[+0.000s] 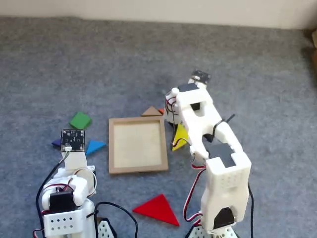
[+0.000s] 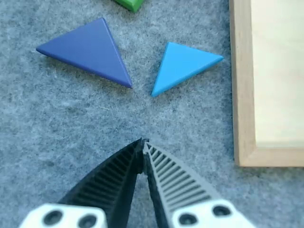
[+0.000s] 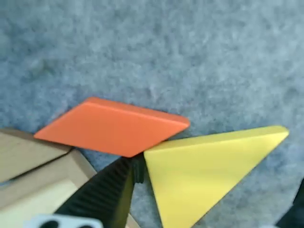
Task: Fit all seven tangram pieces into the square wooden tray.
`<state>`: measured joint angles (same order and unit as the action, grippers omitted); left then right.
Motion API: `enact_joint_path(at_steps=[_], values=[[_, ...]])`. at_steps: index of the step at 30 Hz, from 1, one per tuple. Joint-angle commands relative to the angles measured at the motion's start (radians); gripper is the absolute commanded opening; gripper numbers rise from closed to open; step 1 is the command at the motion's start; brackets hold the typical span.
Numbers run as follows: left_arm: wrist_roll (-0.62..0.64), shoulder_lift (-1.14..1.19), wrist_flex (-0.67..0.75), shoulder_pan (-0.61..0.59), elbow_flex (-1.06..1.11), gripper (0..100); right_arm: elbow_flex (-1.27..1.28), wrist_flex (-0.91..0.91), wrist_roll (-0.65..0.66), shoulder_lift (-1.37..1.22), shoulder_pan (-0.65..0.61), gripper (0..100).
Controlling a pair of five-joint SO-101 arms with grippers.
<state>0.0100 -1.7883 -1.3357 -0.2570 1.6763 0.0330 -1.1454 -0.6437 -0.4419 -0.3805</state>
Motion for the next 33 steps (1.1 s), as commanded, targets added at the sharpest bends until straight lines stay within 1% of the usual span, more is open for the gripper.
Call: enact_joint_path(at_steps=[1,4,9,12,14,30,33], values=[[0.009,-0.033,-0.005,-0.012,0.019,1,-0.053,0.016,-0.075,0.007,0.035,45.4],[0.009,-0.033,-0.005,-0.012,0.019,1,-0.053,0.016,-0.106,0.005,0.053,45.4],[0.009,-0.033,-0.005,-0.012,0.019,1,-0.059,0.018,-0.11,0.005,0.054,45.4],[0.009,-0.033,-0.005,-0.012,0.019,1,-0.062,0.018,-0.163,0.007,0.062,45.4],[0.009,-0.033,-0.005,-0.012,0.019,1,-0.062,0.039,-0.175,0.012,0.07,45.4],[0.009,-0.033,-0.005,-0.012,0.019,1,-0.099,0.059,-0.181,0.012,0.088,45.4],[0.009,-0.033,-0.005,-0.012,0.019,1,-0.104,0.059,-0.216,0.008,0.107,45.4]])
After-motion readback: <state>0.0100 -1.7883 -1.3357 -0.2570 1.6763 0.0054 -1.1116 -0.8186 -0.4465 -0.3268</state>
